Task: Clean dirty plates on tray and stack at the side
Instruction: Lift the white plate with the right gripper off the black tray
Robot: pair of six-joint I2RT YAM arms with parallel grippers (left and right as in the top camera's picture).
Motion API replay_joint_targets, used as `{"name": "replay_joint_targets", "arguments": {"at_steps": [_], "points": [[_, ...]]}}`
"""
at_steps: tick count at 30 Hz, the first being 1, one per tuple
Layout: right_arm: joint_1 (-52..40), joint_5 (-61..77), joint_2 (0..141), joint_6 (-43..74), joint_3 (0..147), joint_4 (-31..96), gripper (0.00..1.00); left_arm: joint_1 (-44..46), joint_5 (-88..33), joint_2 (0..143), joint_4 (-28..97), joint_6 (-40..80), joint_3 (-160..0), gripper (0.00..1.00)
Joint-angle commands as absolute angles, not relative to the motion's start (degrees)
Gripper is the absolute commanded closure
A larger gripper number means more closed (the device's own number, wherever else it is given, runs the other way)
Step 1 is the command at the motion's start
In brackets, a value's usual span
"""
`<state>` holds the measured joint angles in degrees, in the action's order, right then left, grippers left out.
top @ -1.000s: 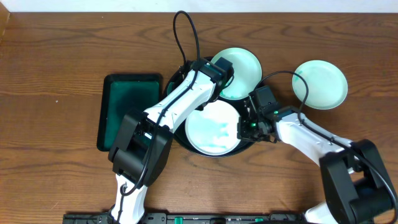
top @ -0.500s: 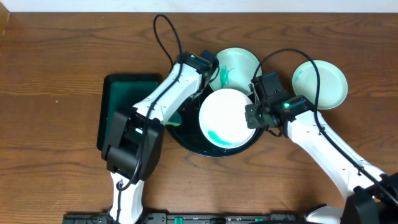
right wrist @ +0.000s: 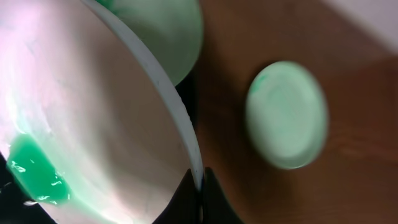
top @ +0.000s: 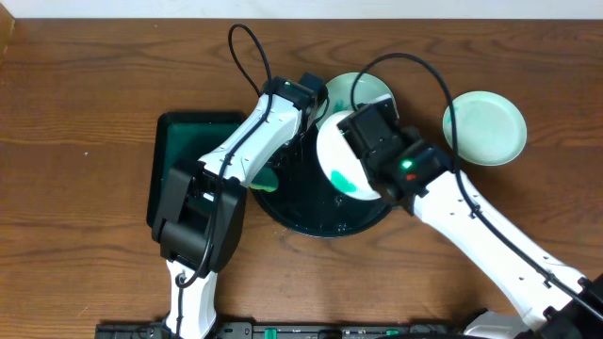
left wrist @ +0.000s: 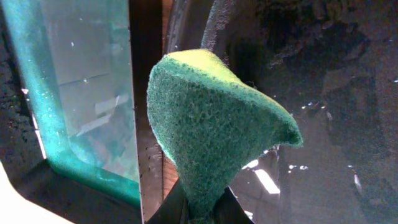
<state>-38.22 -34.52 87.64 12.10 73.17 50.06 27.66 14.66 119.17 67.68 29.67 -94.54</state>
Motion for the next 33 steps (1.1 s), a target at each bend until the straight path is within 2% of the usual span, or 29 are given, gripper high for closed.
{"name": "replay_joint_targets", "arguments": {"at_steps": [1, 12, 17, 33], "points": [[-42.4, -50.9, 86.2, 7.1, 75.0, 50.2, 0.99, 27.6, 14.1, 119.8, 67.6, 28.7, -96.2, 0.93], [-53.0, -74.0, 86.3, -1.3, 75.0, 49.9, 0.99, 27.6, 14.1, 119.8, 67.1, 28.7, -96.2, 0.93], [-56.4, -80.4, 86.3, -4.1, 75.0, 49.5, 0.99, 27.6, 14.1, 119.8, 67.0, 28.7, -96.2, 0.93], [-59.7, -84.2, 86.2, -6.3, 75.0, 49.6, 0.99, 27.6, 14.1, 119.8, 67.0, 28.7, -96.2, 0.93]]}}
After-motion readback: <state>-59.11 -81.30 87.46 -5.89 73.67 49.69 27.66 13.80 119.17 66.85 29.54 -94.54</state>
